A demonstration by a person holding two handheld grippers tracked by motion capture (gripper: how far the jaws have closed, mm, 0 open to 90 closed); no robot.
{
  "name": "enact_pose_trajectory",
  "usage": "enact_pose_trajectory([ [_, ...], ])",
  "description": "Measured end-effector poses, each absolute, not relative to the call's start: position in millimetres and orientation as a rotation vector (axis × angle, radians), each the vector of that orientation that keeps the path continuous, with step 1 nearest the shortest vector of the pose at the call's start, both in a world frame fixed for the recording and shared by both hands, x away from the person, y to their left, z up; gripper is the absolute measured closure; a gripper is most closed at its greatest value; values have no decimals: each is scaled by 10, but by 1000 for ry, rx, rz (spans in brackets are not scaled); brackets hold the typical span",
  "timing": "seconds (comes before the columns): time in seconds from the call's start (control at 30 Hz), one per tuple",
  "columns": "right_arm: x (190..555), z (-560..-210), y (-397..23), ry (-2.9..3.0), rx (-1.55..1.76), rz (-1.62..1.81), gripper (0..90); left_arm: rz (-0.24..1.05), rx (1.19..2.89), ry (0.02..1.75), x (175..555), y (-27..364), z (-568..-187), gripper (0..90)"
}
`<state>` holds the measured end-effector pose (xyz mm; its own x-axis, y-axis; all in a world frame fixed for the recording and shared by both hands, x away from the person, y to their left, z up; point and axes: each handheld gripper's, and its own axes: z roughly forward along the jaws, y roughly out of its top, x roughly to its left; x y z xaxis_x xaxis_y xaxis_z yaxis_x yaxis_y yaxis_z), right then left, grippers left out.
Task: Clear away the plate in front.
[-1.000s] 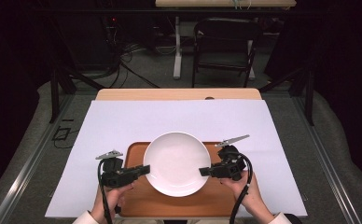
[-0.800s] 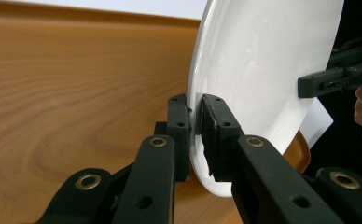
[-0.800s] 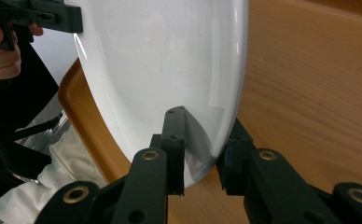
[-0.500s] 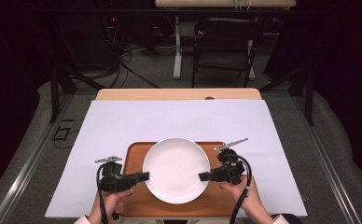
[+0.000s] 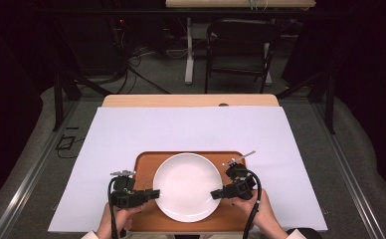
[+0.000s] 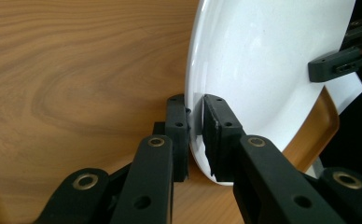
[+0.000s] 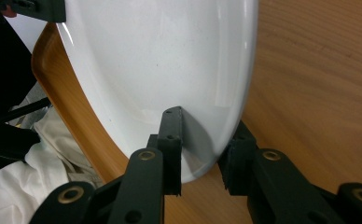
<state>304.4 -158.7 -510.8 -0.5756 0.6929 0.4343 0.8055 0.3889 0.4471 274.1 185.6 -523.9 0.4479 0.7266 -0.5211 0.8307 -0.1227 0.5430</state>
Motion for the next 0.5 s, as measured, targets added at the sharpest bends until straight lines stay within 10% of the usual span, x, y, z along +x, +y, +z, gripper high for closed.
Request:
enact_pose_trajectory([
  [0.5, 3047, -5187, -1446, -2611, -1318, -849, 586, -51, 1980, 1294, 2752, 1765, -5293, 734],
])
